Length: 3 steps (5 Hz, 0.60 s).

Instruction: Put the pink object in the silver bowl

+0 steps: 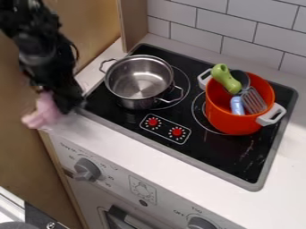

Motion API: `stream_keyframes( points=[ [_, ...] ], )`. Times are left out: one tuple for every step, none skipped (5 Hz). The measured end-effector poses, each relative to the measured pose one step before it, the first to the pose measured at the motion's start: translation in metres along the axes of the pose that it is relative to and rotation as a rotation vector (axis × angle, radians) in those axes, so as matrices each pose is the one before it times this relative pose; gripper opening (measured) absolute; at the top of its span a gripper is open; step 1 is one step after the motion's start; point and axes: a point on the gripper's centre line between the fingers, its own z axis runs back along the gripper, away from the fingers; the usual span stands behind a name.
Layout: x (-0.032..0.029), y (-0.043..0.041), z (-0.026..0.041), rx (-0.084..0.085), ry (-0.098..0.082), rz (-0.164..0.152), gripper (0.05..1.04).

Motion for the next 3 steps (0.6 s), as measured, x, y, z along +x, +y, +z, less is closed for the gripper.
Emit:
stream_keyframes(
  points=[
    [0.00071, 0.01002, 0.01869, 0.0108, 0.0306, -0.0189, 0.388],
    [0.00072, 0.00966, 0.01900, 0.0118, 0.0352, -0.0146, 0.388],
    [0.00116, 0.00792, 0.01516, 0.0162, 0.0248, -0.0137, 0.388]
  ],
)
